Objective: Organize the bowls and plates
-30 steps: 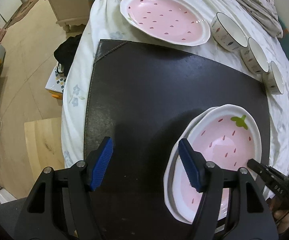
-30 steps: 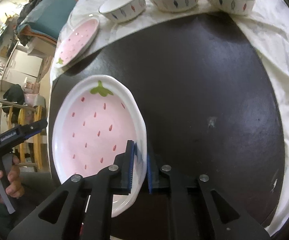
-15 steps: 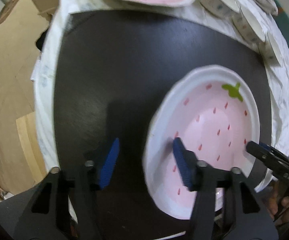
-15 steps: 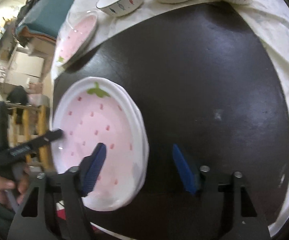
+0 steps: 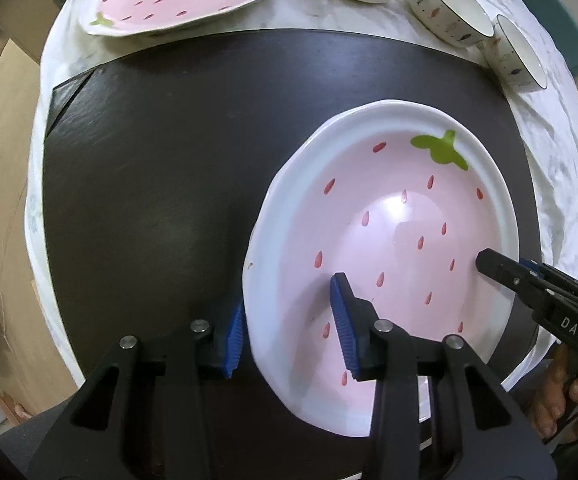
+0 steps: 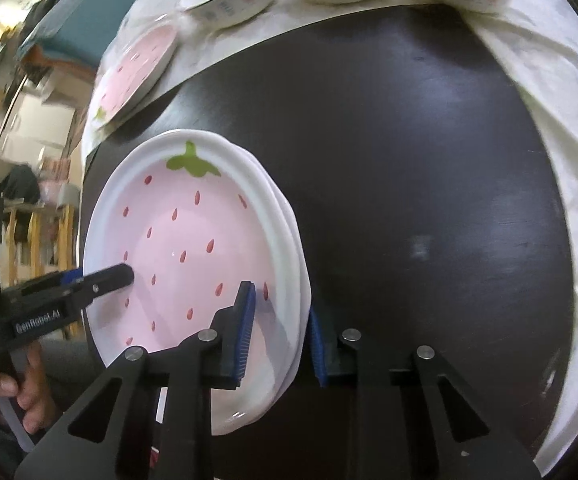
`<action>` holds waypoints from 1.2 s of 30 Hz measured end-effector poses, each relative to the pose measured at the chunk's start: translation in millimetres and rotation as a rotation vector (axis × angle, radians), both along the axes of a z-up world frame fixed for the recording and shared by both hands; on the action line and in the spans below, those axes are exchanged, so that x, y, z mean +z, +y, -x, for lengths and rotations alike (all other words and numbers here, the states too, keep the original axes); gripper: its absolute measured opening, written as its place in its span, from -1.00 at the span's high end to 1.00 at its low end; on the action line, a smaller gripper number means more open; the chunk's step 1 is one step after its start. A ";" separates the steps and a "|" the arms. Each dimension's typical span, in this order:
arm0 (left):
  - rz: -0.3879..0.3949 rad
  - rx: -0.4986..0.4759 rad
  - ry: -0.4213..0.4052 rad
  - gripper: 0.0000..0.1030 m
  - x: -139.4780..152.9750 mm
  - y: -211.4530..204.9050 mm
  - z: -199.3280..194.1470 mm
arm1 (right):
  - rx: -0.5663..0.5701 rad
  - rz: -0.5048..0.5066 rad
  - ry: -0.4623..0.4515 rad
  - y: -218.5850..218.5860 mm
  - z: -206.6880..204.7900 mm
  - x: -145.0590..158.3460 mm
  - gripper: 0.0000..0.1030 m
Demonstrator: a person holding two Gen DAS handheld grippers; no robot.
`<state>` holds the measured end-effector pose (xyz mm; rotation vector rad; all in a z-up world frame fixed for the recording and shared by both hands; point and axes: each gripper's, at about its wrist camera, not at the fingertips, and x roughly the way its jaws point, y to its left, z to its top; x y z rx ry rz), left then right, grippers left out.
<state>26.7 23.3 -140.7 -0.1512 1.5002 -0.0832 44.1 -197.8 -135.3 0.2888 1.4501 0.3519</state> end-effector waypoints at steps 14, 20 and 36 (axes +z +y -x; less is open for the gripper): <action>0.039 0.015 -0.087 0.31 0.7 -1.5 -15.8 | -0.069 0.041 -0.068 -10.9 -5.0 2.3 0.47; 0.042 0.010 -0.102 0.29 -0.5 -3.5 -15.5 | -0.089 0.045 -0.085 -13.8 -9.5 2.6 0.48; -0.167 0.063 -0.260 -0.01 34.5 12.5 -6.0 | -0.137 0.107 -0.181 -17.9 0.8 30.3 0.49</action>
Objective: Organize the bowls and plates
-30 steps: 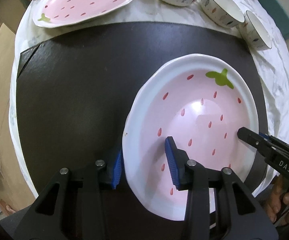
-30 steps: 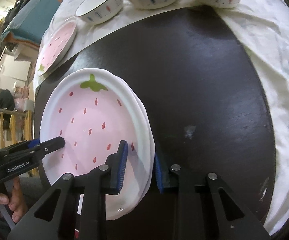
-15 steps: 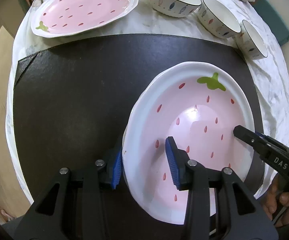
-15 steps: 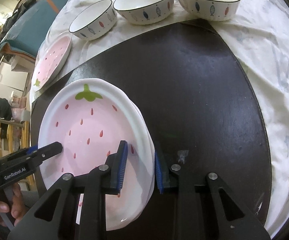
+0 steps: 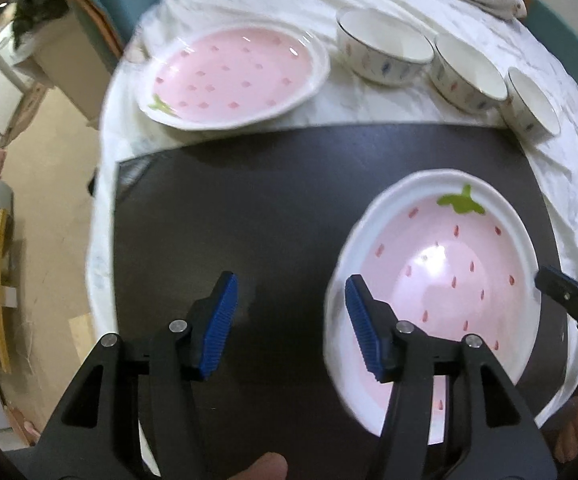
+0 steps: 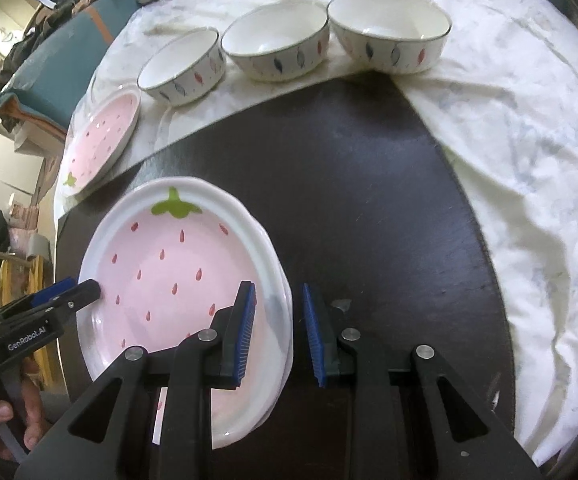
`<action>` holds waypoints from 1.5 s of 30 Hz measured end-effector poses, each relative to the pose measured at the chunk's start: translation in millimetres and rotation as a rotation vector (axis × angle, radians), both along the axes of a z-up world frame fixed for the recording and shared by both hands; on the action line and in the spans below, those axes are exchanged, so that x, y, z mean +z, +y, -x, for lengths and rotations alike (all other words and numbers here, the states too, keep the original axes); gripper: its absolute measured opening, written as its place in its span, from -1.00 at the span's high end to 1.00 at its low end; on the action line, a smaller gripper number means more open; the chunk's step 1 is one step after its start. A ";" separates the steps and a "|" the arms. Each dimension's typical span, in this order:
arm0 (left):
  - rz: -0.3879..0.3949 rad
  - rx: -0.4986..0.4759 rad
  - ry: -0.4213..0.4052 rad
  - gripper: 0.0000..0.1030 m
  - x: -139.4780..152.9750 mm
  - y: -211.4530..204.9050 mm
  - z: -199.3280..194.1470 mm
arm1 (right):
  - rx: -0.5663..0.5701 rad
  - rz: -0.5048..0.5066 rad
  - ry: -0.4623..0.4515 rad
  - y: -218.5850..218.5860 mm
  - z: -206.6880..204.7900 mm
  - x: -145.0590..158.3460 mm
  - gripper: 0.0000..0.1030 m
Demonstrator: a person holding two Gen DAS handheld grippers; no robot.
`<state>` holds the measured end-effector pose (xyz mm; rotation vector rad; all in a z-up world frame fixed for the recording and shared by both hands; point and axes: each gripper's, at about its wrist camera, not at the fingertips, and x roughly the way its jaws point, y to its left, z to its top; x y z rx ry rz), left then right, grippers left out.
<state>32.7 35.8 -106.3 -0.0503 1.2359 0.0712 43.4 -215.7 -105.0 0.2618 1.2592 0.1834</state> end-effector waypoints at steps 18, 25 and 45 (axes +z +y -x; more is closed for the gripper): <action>0.046 -0.005 -0.174 -1.00 46.0 10.4 15.8 | 0.046 -0.042 -0.205 15.8 13.8 47.2 -0.87; 0.053 0.006 -0.167 -1.00 59.0 18.3 7.1 | 0.055 0.003 -0.233 27.6 14.2 59.8 -1.00; 0.112 0.180 -0.081 -1.00 52.8 121.7 -79.1 | -0.005 -0.046 -0.138 61.0 -53.0 67.3 -1.00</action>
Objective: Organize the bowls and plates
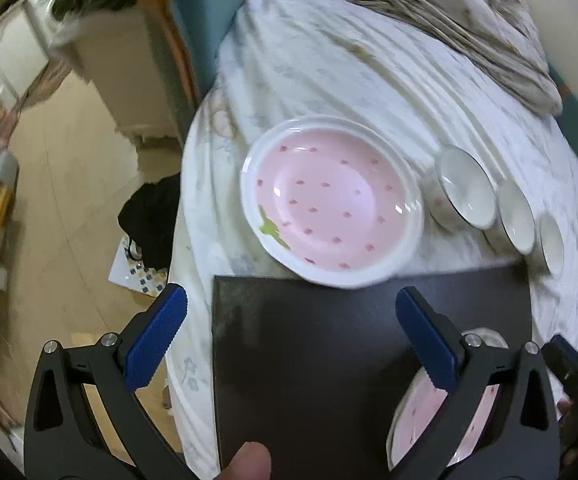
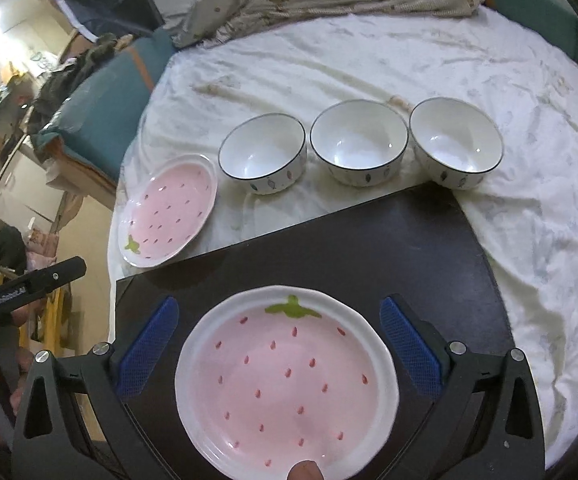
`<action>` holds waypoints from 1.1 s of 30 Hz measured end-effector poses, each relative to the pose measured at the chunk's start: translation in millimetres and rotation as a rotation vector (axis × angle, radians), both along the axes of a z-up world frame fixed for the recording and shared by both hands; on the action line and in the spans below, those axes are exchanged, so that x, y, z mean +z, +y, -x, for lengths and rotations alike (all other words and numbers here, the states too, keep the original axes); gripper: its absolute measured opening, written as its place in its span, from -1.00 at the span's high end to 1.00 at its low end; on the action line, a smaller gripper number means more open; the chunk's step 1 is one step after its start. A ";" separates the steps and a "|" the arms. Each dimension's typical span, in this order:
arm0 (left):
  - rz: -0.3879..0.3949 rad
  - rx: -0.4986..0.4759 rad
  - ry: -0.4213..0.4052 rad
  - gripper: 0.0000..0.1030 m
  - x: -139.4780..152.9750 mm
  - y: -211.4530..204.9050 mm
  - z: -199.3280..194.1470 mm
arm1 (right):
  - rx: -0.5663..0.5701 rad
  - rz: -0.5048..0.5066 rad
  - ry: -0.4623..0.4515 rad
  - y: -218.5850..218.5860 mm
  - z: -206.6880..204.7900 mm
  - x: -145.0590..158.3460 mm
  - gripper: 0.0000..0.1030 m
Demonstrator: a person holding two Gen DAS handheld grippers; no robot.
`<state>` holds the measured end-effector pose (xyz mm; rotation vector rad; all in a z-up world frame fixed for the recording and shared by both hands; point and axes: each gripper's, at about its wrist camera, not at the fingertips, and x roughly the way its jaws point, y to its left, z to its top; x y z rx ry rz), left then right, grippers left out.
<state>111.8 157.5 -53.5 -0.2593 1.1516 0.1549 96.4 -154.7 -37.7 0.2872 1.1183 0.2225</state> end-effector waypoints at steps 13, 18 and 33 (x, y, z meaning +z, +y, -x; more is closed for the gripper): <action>0.040 0.075 0.029 -1.00 -29.8 40.4 -50.5 | 0.010 0.154 0.035 50.3 -66.6 -17.5 -1.00; 0.115 0.119 0.052 -0.99 -44.4 54.7 -59.1 | -0.013 0.144 0.057 70.2 -89.8 -29.1 -1.00; 0.245 0.117 0.065 -0.80 -77.1 71.5 -89.0 | -0.016 -0.071 0.185 94.3 -135.6 -72.3 -1.00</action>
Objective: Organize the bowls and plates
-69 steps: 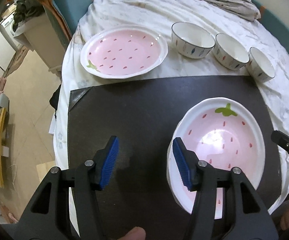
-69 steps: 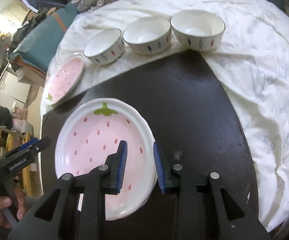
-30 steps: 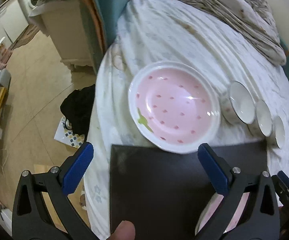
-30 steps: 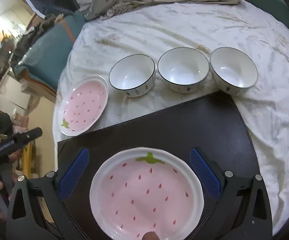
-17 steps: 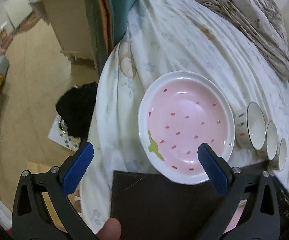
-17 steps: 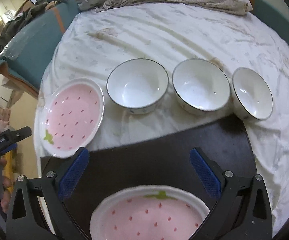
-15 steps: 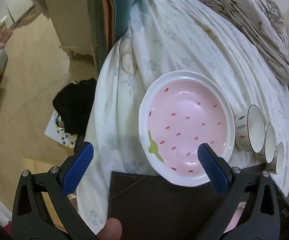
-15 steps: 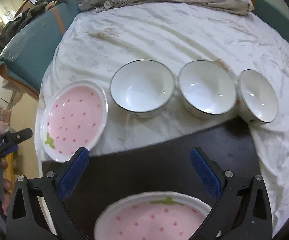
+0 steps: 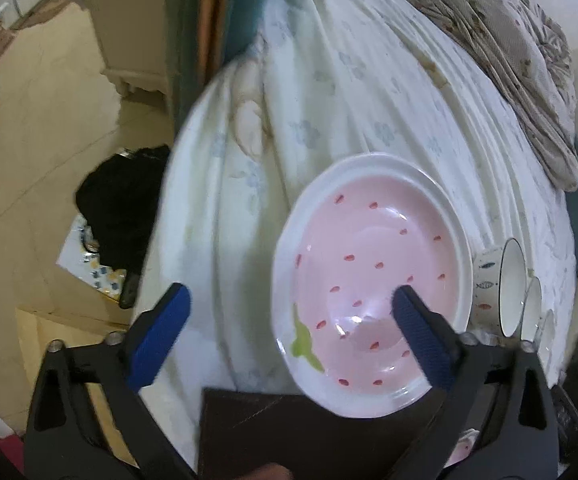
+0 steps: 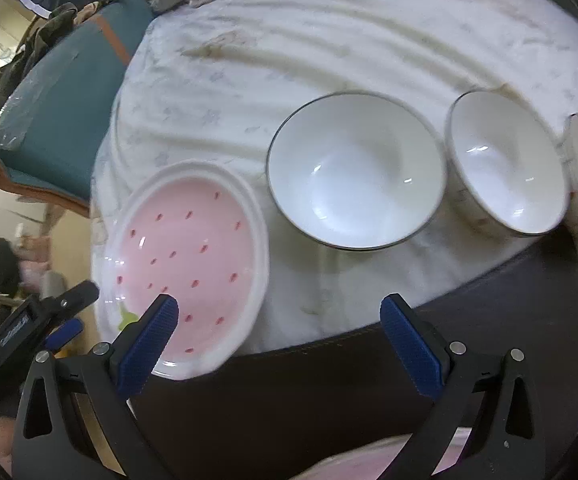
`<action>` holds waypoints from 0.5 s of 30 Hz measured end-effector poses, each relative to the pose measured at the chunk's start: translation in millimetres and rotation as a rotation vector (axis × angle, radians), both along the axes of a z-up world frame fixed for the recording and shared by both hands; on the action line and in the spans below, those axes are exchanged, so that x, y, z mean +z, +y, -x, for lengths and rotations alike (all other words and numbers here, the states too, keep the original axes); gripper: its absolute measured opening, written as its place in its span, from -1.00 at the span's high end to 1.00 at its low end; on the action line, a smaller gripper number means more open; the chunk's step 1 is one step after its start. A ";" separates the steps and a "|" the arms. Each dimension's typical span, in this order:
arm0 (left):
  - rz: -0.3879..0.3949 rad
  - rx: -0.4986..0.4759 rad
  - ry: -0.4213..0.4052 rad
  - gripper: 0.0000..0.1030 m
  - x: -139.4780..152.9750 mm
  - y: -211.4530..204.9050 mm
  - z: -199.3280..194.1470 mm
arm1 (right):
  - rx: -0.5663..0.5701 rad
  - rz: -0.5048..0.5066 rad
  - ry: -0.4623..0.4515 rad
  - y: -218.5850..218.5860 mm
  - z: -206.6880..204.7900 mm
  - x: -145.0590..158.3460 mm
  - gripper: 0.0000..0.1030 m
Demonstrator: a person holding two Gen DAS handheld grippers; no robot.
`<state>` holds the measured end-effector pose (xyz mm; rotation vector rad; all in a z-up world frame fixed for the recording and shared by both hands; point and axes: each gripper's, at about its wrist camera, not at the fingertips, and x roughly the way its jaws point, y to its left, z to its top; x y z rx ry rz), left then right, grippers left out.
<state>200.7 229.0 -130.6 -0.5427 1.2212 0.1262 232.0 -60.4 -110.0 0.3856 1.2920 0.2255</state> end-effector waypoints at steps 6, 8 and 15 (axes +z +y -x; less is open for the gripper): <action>0.057 -0.043 0.037 -0.24 -17.3 -5.9 -9.3 | 0.003 -0.180 0.152 2.1 -17.9 -37.9 -0.44; 0.068 -0.047 0.037 -0.08 -18.9 -7.5 -10.7 | 0.008 -0.219 0.161 6.7 -22.4 -45.7 -0.13; 0.078 -0.065 0.080 0.38 -31.7 -7.4 -11.6 | 0.047 -0.243 0.216 26.9 -27.7 -66.0 0.46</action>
